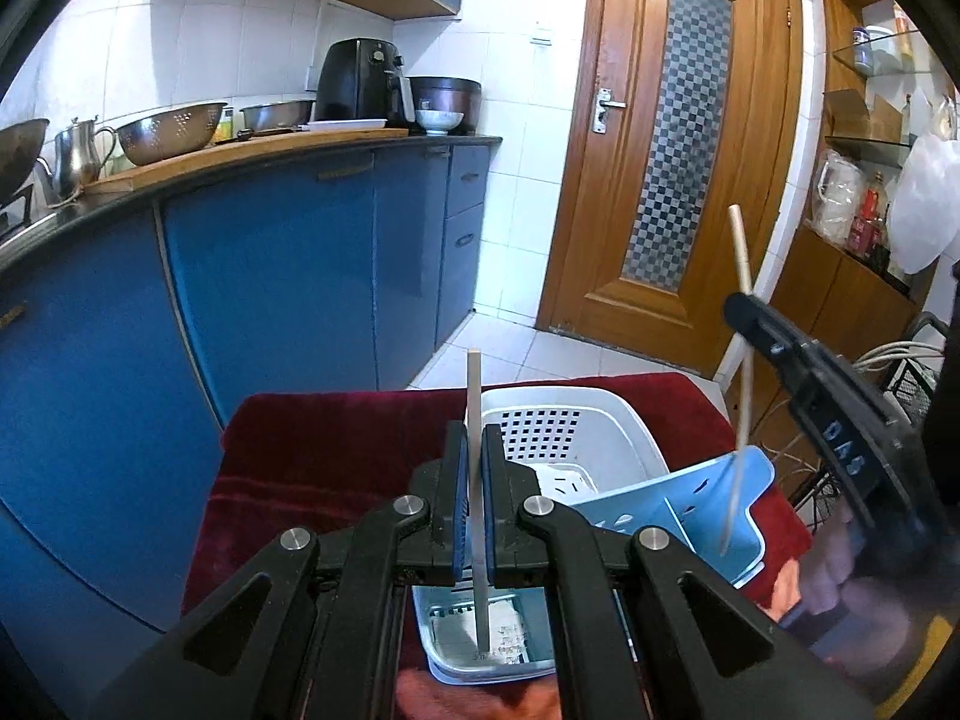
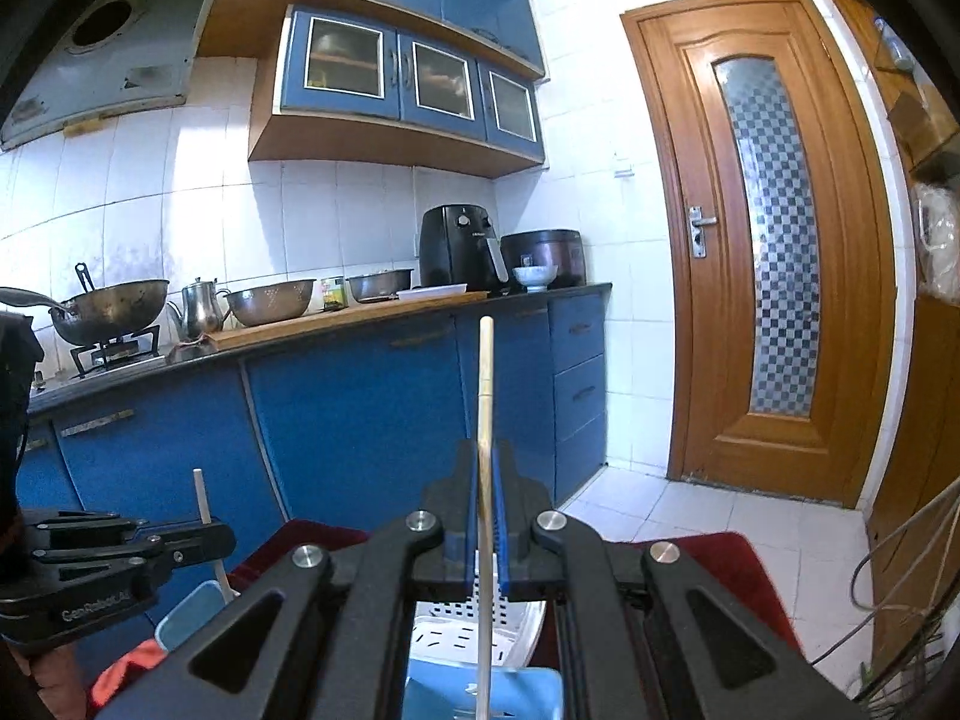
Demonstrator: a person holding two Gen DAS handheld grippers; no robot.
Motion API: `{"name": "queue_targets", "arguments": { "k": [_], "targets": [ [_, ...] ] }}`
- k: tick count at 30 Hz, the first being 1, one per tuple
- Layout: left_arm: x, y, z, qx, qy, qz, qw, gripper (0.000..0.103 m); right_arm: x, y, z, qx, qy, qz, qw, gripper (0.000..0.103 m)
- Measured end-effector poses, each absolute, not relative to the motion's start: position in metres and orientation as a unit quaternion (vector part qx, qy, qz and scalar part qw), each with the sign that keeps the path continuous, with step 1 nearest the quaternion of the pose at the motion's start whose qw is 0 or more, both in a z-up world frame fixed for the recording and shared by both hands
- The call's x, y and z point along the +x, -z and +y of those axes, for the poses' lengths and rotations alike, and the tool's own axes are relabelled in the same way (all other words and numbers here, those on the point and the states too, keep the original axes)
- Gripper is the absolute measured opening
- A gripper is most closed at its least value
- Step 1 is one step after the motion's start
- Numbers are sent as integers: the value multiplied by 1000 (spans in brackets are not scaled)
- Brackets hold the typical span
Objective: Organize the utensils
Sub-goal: 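Lower both chopsticks into the holder and open both tools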
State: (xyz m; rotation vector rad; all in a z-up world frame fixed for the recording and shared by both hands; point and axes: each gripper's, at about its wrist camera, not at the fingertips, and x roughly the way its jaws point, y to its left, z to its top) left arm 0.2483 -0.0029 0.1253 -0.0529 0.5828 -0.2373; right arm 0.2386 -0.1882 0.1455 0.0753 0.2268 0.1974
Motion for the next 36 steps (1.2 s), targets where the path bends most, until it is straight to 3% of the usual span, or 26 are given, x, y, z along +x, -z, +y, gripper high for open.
{"name": "queue_targets", "arguments": {
  "k": [25,28,29,30,36],
  "targets": [
    [242,-108,-14,-8,120,296,948,3,221,-107,-183,18,-132,151,979,7],
    [239,-108,-14,-8,119,297,947,24,220,-105,-185,25,-137,161,977,15],
    [239,-110,-14,-9,119,296,948,31,219,-105,-186,29,-139,163,976,24],
    [237,-110,-14,-9,118,294,948,31,218,-105,-186,33,-141,164,976,31],
    [227,-113,-13,-11,123,297,947,31,204,-114,-192,55,-145,166,974,40]
  ]
}}
